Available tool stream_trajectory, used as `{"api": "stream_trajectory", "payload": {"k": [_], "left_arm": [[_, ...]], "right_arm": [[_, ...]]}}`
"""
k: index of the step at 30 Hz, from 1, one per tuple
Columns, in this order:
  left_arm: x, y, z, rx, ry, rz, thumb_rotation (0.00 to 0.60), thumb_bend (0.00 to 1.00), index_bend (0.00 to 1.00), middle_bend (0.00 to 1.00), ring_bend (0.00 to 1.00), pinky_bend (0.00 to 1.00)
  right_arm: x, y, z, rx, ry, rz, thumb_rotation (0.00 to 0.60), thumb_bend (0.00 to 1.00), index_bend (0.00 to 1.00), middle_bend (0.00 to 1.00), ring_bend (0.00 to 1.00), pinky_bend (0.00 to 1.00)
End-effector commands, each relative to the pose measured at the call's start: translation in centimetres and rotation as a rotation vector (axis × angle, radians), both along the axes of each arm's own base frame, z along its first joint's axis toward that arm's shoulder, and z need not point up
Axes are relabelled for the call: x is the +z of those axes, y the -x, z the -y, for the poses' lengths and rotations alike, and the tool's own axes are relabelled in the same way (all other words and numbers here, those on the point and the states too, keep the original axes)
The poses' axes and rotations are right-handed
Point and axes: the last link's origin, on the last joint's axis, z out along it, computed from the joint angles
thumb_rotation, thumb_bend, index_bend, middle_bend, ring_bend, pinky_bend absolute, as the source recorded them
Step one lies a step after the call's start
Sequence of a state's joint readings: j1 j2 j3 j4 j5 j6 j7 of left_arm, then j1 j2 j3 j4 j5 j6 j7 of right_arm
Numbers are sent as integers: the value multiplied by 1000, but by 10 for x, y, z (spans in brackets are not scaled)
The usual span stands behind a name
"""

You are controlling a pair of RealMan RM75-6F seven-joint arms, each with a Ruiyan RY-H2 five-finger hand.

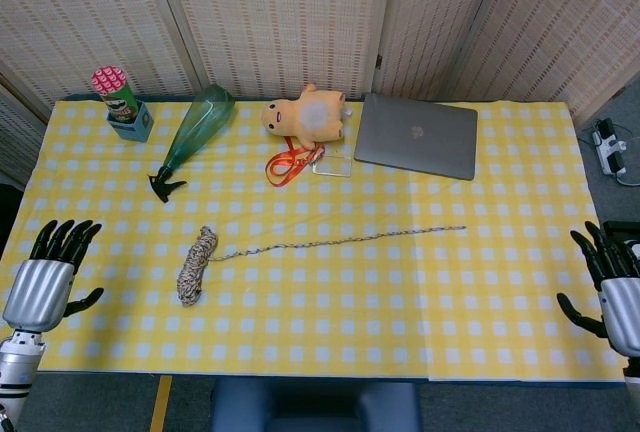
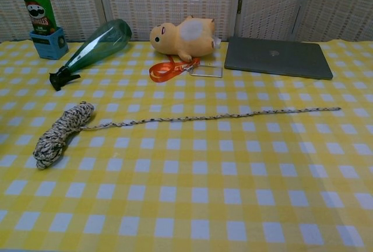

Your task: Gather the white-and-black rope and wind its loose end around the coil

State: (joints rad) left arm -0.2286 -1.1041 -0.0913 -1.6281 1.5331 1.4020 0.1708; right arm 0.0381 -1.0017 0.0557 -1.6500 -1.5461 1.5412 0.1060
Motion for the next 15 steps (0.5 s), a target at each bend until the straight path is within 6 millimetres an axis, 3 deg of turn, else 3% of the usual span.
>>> {"api": "stream_trajectory", "payload": {"k": [1, 7, 15], "left_arm": [[-4, -9, -11, -43, 37, 3, 600, 202, 153, 166, 124, 77], [-16, -27, -31, -95, 115, 36, 600, 203, 188, 218, 178, 113], [-39, -57, -49, -123, 187, 54, 600, 203, 156, 223, 185, 117]], "right_arm": [[3, 0, 0, 0, 6, 0, 600, 331, 0, 0, 101, 86], [5, -1, 2, 4, 8, -2, 600, 331, 0, 0, 97, 86], [3, 0, 2, 1, 3, 0, 600, 332, 0, 0, 96, 86]]}}
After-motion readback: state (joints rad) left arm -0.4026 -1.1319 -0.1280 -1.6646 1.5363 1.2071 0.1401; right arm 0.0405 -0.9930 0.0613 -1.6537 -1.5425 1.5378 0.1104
